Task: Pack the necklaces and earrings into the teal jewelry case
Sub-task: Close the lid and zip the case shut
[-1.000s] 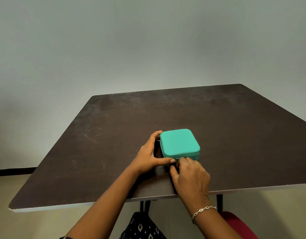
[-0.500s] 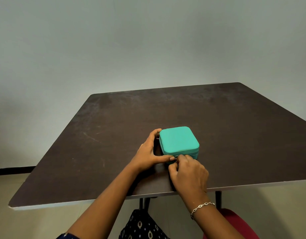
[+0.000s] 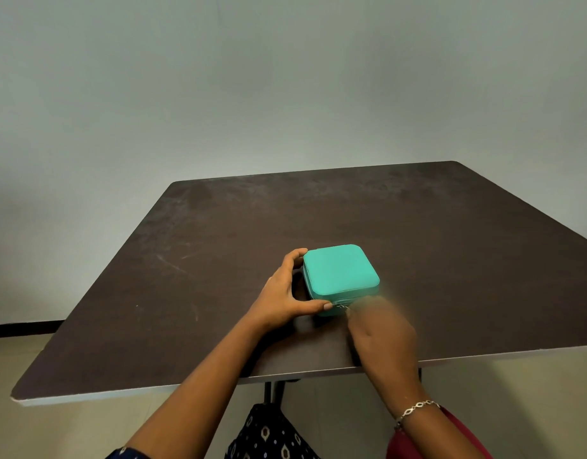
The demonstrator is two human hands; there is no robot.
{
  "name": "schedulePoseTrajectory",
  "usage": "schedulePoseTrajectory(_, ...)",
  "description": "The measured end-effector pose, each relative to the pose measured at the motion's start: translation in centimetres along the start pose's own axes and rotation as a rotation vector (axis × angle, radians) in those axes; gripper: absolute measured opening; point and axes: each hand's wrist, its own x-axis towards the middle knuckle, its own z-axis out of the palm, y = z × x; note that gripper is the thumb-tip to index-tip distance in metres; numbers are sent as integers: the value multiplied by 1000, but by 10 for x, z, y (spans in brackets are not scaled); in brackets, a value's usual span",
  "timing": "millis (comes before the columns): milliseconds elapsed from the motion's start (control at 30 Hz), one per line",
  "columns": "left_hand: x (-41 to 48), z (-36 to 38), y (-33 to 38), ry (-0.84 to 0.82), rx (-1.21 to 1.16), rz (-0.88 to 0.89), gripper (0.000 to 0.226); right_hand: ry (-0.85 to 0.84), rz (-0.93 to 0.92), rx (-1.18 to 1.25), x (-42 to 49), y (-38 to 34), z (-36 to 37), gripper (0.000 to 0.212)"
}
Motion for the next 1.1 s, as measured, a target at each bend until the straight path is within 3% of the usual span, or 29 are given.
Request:
schedulePoseTrajectory(467,0,-2,4,-15,1,-33,84,85,74,-62,22,38,-27,11)
schedulePoseTrajectory(1100,0,-2,5,-56,-5,-34,89,-145,146,14,88,47,-20,7)
